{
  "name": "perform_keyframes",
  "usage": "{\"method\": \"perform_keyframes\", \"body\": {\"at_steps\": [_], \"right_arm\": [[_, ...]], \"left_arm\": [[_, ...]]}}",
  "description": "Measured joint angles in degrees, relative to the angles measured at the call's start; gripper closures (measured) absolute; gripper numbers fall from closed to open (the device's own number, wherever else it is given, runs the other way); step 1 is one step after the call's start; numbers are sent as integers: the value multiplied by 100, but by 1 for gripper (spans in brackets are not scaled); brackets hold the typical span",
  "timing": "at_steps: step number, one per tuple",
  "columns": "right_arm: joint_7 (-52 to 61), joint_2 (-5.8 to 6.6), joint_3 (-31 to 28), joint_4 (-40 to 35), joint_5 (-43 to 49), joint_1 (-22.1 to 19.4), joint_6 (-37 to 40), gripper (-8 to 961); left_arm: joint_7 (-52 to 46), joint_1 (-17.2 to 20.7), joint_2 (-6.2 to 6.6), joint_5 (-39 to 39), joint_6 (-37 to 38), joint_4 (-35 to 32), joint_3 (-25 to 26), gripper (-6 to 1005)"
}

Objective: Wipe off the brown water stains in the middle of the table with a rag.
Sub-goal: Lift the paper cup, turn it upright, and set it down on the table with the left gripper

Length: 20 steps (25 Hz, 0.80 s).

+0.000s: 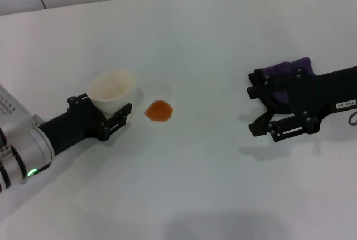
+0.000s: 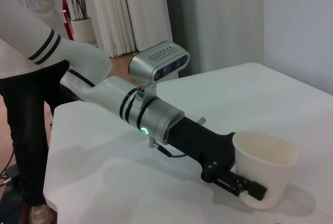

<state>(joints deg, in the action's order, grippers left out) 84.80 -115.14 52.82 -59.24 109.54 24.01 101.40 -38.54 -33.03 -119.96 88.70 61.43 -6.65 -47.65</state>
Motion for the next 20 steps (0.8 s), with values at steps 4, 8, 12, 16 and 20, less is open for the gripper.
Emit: {"method": "perform_keyframes", "body": {"at_steps": [4, 8, 12, 16, 20], "right_arm": [[3, 0, 0, 1, -5, -17, 15, 258], [12, 0, 0, 6, -9, -28, 33, 259], [27, 0, 0, 9, -12, -28, 40, 260], [65, -4, 25, 10, -19, -28, 40, 262], [70, -6, 46, 10, -22, -28, 40, 263]], "left_arm": [[53, 99, 3, -24, 108, -20, 14, 417], [45, 129, 32, -162, 112, -33, 17, 407], [29, 104, 38, -180, 64, -35, 7, 396], [22, 75, 36, -185, -54, -38, -6, 303], [-8, 25, 32, -187, -116, -31, -15, 168]]}}
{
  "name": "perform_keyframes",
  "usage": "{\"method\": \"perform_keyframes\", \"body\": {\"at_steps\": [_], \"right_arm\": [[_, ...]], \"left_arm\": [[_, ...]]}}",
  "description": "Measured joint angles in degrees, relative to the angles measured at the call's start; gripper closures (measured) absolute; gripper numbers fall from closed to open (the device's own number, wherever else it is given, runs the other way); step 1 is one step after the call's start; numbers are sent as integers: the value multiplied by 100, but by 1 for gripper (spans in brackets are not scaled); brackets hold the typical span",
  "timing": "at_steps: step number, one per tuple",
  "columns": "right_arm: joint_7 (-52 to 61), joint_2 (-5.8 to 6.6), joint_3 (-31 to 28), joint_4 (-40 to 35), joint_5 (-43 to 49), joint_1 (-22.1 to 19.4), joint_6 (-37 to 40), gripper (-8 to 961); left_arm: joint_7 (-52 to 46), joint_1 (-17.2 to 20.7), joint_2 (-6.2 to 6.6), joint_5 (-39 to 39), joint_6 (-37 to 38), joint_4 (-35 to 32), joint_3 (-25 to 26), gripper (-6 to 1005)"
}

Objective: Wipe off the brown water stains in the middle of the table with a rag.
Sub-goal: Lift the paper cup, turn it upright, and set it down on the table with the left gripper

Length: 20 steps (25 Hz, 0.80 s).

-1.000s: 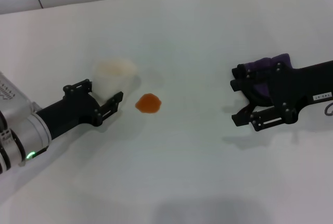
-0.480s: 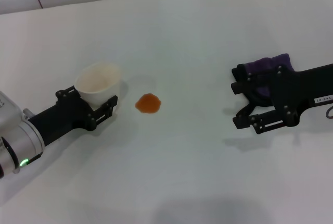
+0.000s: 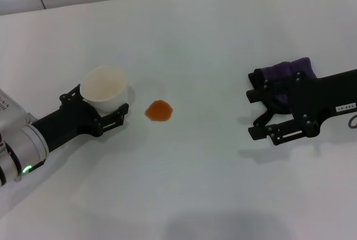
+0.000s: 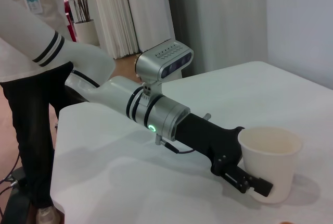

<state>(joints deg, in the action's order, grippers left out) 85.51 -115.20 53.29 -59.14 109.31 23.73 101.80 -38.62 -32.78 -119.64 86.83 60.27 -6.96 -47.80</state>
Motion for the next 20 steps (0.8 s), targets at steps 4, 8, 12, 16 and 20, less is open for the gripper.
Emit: {"method": "perform_keyframes", "body": {"at_steps": [4, 8, 12, 16, 20], "right_arm": [[1, -2, 9, 35, 0, 4, -5, 264], [1, -3, 10, 45, 0, 8, -12, 265], [-3, -1, 9, 45, 0, 6, -31, 266], [-13, 1, 7, 45, 1, 13, -35, 267], [-14, 3, 6, 45, 2, 28, -26, 268]], "left_arm": [[-35, -16, 5, 0, -32, -4, -2, 152], [-18, 8, 15, 0, 24, -12, -1, 136], [-12, 53, 15, -1, 38, -16, -2, 127], [0, 157, 12, -3, 203, -32, 5, 126], [0, 342, 16, -7, 397, -158, 22, 125]]}}
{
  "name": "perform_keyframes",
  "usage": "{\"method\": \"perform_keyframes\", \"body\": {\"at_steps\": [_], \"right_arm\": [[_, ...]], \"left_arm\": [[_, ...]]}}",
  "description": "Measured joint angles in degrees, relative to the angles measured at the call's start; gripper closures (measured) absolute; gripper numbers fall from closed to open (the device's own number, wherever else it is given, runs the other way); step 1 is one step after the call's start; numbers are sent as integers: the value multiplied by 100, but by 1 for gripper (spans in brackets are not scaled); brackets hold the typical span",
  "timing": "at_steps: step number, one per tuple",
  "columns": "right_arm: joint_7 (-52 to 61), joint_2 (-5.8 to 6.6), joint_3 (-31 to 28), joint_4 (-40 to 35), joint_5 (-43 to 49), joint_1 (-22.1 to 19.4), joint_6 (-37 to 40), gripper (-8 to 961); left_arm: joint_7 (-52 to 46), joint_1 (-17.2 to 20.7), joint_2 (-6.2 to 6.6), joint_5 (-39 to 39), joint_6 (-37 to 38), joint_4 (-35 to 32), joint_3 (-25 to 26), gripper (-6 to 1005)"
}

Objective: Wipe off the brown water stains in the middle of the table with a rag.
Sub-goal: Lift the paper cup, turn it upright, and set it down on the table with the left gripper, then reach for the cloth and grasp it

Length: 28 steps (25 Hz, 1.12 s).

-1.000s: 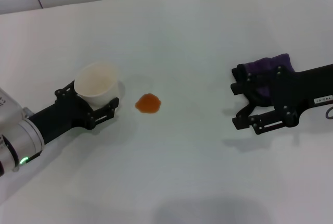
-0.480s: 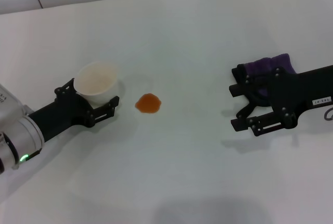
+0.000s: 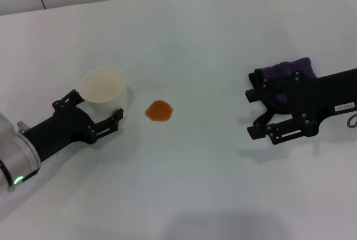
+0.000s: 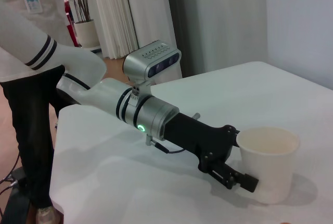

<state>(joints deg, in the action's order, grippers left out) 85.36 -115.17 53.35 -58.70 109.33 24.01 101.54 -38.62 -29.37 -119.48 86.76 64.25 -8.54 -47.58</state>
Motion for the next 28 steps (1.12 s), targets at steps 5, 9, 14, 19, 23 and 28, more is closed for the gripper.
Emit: {"method": "perform_keyframes", "body": {"at_steps": [5, 9, 14, 19, 23, 28], "right_arm": [[2, 2, 1, -1, 1, 0, 18, 270], [6, -1, 8, -1, 1, -6, 22, 271], [8, -3, 9, -1, -49, -16, 32, 272], [33, -6, 8, -4, -132, -26, 44, 274], [153, -6, 7, -41, -156, -27, -25, 275], [472, -6, 12, -59, -138, 11, -231, 276]], "left_arm": [[1, 115, 2, -47, 65, -13, 6, 126], [3, 320, 4, -80, 159, -99, 9, 126], [-48, 536, 21, -84, 508, -206, 12, 127], [-450, 859, 55, 99, 1085, -599, -28, 128], [-1002, 1102, 58, 598, 1467, -1121, -36, 128], [-1668, 1191, 78, 1228, 1822, -1643, -41, 129]]}}
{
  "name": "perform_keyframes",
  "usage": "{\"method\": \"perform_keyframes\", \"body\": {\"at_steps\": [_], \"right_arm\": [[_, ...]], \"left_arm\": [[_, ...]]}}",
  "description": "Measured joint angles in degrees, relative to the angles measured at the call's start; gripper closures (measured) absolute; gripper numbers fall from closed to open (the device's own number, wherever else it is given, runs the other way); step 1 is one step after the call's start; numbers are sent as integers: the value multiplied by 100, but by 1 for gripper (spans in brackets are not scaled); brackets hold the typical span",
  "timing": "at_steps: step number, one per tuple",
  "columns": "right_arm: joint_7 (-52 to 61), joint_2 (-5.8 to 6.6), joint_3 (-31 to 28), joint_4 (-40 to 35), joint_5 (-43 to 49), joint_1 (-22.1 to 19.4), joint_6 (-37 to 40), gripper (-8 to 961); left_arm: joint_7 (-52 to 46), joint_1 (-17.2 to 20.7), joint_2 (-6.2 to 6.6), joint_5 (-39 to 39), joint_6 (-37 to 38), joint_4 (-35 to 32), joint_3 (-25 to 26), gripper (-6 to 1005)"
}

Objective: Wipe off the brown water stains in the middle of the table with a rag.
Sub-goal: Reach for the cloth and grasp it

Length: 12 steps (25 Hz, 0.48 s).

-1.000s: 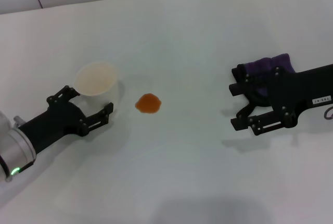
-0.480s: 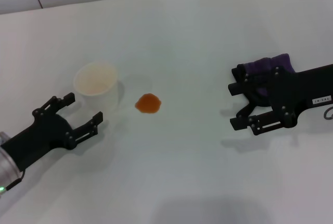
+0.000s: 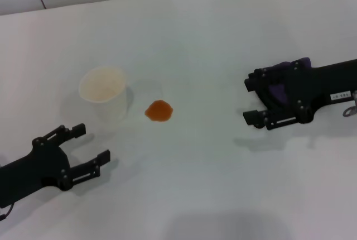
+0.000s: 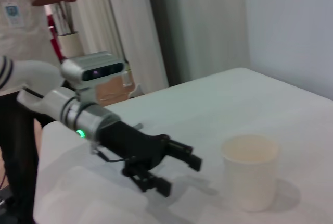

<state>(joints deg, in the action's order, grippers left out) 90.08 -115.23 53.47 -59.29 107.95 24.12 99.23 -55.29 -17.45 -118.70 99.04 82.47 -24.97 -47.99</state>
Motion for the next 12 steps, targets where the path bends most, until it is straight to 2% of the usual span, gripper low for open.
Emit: {"method": "perform_keyframes", "body": {"at_steps": [6, 8, 12], "right_arm": [[481, 8, 285, -230, 31, -9, -479, 278], [660, 15, 450, -381, 44, -22, -623, 279], [1046, 23, 633, -711, 197, -41, -831, 280]], "left_arm": [[-733, 92, 13, 553, 346, -676, -1, 133], [-1185, 255, 2, 758, 673, -1326, -1, 132], [-1599, 400, -26, 931, 1019, -1958, -1, 132]]}}
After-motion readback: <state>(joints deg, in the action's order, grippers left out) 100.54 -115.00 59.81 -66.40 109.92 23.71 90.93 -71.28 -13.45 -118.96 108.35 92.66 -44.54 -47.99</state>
